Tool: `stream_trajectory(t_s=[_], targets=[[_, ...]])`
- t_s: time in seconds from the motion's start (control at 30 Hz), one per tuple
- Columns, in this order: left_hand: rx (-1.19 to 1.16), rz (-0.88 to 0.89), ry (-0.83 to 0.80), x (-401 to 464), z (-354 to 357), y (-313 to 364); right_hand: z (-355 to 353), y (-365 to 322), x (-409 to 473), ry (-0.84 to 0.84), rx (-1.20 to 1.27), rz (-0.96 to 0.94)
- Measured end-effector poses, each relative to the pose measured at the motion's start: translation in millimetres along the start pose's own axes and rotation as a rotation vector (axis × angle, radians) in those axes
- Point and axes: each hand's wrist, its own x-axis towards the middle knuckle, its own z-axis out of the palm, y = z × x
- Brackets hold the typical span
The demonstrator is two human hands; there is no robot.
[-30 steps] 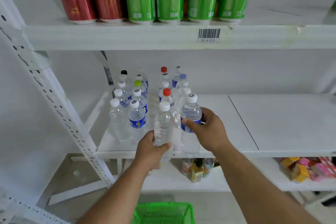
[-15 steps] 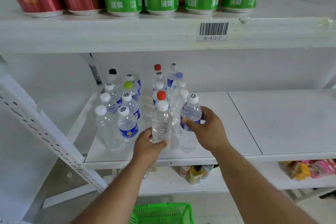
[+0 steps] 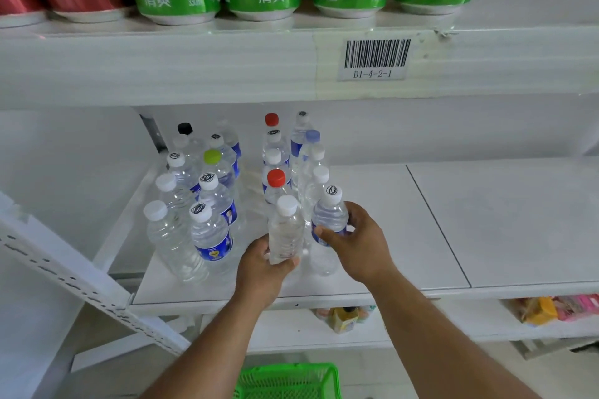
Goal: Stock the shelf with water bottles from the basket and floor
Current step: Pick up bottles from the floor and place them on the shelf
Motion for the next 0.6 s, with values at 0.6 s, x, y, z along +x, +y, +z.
stream_trajectory(t_s=[0.6], targets=[[0.022, -0.008, -0.048, 10.6, 1.5, -14.4, 7.7, 5.2, -3.2, -0.052, 0.080, 0.002]])
